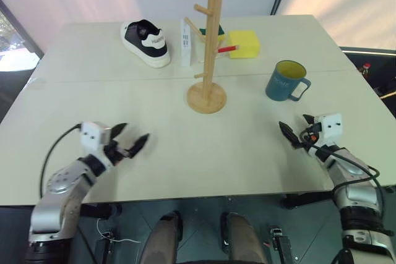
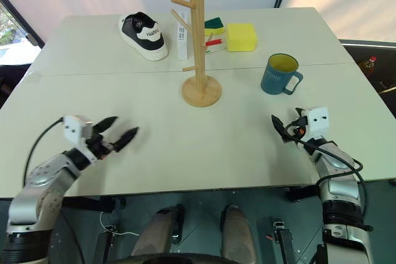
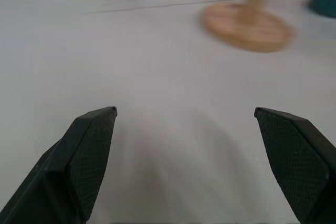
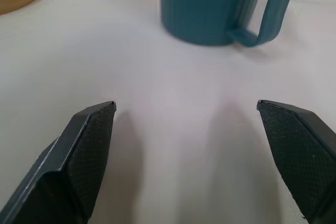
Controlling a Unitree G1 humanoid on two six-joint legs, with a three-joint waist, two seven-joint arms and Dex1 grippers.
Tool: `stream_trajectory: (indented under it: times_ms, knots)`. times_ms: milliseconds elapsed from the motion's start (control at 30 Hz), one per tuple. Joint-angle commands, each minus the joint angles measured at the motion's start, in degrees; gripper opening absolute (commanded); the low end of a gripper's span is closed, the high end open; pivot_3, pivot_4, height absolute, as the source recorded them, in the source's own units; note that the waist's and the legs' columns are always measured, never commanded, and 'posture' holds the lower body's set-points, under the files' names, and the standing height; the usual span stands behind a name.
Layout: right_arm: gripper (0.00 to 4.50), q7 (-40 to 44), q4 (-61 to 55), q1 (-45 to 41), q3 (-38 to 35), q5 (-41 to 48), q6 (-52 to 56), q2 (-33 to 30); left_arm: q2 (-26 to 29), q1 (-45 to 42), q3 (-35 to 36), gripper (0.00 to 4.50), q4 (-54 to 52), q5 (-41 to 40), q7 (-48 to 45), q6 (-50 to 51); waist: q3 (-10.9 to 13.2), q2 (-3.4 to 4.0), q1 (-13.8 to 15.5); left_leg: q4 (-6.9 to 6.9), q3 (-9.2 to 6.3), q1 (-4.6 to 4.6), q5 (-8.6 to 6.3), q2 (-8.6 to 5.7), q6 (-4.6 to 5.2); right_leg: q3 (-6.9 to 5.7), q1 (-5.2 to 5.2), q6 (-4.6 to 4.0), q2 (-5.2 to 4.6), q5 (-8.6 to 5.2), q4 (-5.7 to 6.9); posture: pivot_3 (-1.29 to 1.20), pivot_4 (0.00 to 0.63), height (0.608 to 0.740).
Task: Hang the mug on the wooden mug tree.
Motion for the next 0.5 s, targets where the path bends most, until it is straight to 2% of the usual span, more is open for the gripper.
stream_trajectory:
  times_ms: [33,267,500]
  knots:
    - [4.46,-5.6,-1.6,-1.9,-1.6,-1.7,-2.2,0.7,1.1,-2.3,-5.5,4.50,-6.1,-0.5,-3.8,0.4,0.0,0.00,0.0,0.00,0.00,0.01,0.00,-0.01,0.01,0.00,0.00,0.00,0.00,0.00,0.02,0.00,0.150,0.740]
    - [4.46,-16.4,3.7,-8.6,-1.0,-6.5,-4.6,3.0,-1.1,-10.3,-13.1,4.50,-9.8,-0.4,-4.2,2.9,0.0,0.02,-0.2,0.04,0.00,0.05,0.02,0.00,0.03,0.01,0.00,0.00,0.08,0.01,0.12,0.00,0.150,0.740]
    - [4.46,-20.3,10.4,-14.1,-0.2,-8.7,-7.0,3.1,-1.7,-11.1,-12.5,4.50,-11.1,-2.0,-4.3,4.2,0.0,0.02,-0.2,0.02,0.00,0.05,0.03,-0.02,0.04,0.02,0.02,0.03,0.09,0.00,0.14,0.00,0.150,0.740]
